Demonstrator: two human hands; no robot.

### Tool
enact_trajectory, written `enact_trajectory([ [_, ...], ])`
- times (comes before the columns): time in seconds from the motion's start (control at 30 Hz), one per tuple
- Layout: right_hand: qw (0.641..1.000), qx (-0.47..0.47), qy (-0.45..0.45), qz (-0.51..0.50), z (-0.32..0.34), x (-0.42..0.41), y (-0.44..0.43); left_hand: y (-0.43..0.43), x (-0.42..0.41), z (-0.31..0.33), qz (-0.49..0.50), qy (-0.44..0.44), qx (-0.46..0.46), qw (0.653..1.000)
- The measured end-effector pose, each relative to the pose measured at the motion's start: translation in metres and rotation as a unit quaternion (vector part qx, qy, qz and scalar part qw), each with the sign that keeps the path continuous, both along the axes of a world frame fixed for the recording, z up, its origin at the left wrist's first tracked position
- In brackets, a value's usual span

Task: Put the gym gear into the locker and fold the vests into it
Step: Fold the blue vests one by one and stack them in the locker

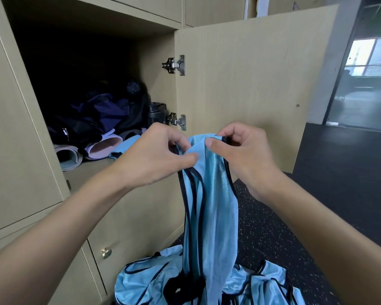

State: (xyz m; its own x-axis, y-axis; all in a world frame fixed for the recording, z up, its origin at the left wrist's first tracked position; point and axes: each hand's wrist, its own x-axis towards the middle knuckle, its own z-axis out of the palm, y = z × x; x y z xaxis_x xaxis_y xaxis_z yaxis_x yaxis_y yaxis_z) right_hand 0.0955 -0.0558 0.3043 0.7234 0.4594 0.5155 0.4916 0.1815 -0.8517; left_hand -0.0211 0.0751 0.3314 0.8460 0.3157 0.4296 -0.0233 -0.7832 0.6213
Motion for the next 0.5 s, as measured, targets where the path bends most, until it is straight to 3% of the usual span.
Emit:
enact_trajectory([
  [0.27,0.997,-0.009,0.011,0.076,0.002,0.007,-0.014,0.013,-0.005,0.010,0.002,-0.066,-0.095,0.993],
  [0.4,0.998,0.000,0.009,0.061,0.003,0.004,-0.015,0.013,-0.002,0.007,-0.016,-0.104,-0.167,0.980],
  [0.5,0.996,0.005,0.054,0.076,-0.002,-0.001,-0.014,0.010,-0.001,0.006,-0.034,-0.117,-0.192,0.974],
])
